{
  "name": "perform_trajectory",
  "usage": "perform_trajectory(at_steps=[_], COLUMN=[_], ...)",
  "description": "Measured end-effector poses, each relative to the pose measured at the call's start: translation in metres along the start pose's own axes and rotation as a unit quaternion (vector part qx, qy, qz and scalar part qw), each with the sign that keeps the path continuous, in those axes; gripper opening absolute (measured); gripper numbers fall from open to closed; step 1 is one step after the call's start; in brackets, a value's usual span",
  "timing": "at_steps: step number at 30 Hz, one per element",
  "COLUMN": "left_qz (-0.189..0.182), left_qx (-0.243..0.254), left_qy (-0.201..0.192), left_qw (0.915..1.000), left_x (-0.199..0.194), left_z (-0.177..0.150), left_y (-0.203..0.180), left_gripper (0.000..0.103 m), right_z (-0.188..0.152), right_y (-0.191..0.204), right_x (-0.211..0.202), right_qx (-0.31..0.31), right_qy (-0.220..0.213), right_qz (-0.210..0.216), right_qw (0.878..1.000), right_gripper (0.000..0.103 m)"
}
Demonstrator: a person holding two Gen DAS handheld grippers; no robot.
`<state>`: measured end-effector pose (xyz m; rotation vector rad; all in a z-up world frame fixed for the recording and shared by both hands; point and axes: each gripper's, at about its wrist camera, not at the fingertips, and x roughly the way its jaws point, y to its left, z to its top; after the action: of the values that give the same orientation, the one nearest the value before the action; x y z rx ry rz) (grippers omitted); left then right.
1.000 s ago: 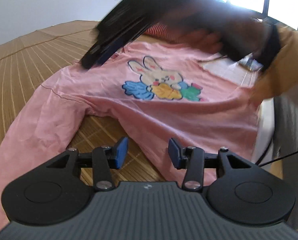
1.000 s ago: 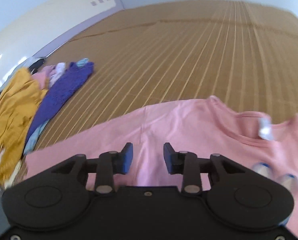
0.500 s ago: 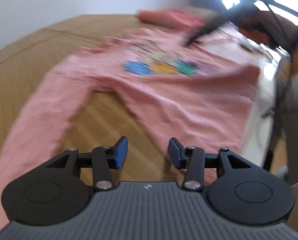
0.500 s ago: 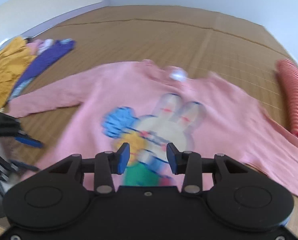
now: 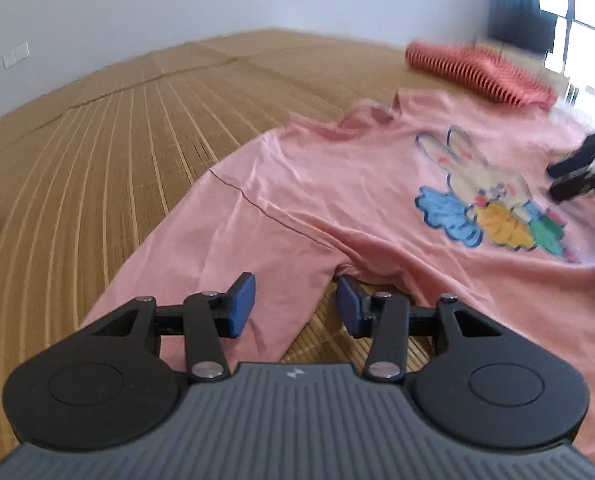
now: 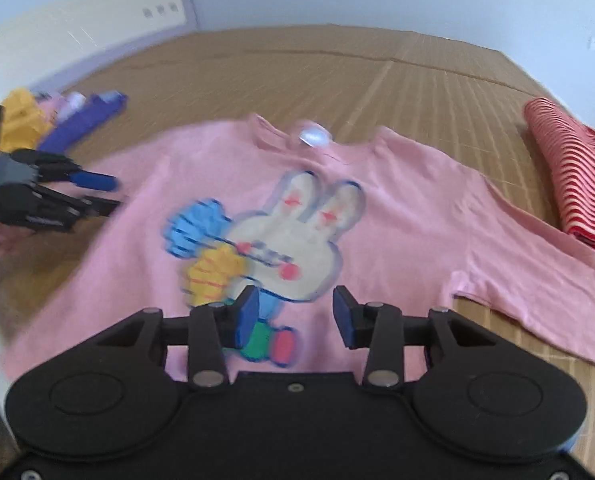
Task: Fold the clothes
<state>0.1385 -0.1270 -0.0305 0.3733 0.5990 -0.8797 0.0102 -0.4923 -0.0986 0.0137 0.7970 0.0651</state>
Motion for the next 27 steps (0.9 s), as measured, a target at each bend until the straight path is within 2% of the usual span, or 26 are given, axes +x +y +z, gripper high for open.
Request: perform_trajectory(at_steps=[2, 8, 11, 13, 15, 18, 20, 24, 25, 27], left_qz=[0.002, 0.041, 0.060, 0.055, 0.053, 0.044, 0.040, 0.045, 0.046, 0.041], left_qx=[-0.003, -0.012, -0.017, -0.032, -0.025, -0.014, -0.006, -0.003, -0.006, -0.014], left_qy=[-0.001, -0.007, -0.011, -0.012, -0.012, -0.009, -0.015, -0.010, -0.006, -0.007], left_qw=[1.0000, 0.9991, 0.9980, 0.9979, 0.9982, 0.9989, 0.9991, 0.9989, 0.9989, 0.9991], left_x=[-0.004, -0.007, -0.008, -0.008, -0.012, -0.019, -0.024, -0.024, -0.022, -0.020], left_z=[-0.005, -0.009, -0.010, -0.011, -0.011, -0.011, -0.010, -0.010, -0.012, -0.016], left_y=[0.010, 0.030, 0.041, 0.045, 0.042, 0.037, 0.032, 0.033, 0.035, 0.040], left_gripper=[0.052, 0.053, 0.053, 0.053, 0.053, 0.053, 0.053, 0.053, 0.053, 0.053], right_z=[-0.005, -0.014, -0.016, -0.017, -0.015, -0.006, 0.001, 0.013, 0.015, 0.020], right_y=[-0.007, -0.035, -0.045, -0.041, -0.029, 0.007, 0.039, 0.109, 0.124, 0.149], right_x=[0.007, 0.003, -0.002, -0.005, -0.013, -0.039, -0.048, -0.039, -0.029, -0.003], right_qx=[-0.008, 0.004, 0.020, 0.014, 0.000, -0.015, -0.030, -0.074, -0.082, -0.095], right_qy=[0.010, 0.016, 0.014, 0.010, -0.002, -0.044, -0.060, -0.064, -0.056, -0.040], right_qz=[-0.026, -0.088, -0.084, -0.093, -0.099, -0.035, 0.055, 0.193, 0.211, 0.214], right_qw=[1.000, 0.996, 0.996, 0.996, 0.995, 0.998, 0.996, 0.976, 0.972, 0.971], right_gripper=[0.037, 0.036, 0.031, 0.030, 0.030, 0.031, 0.032, 0.032, 0.032, 0.032])
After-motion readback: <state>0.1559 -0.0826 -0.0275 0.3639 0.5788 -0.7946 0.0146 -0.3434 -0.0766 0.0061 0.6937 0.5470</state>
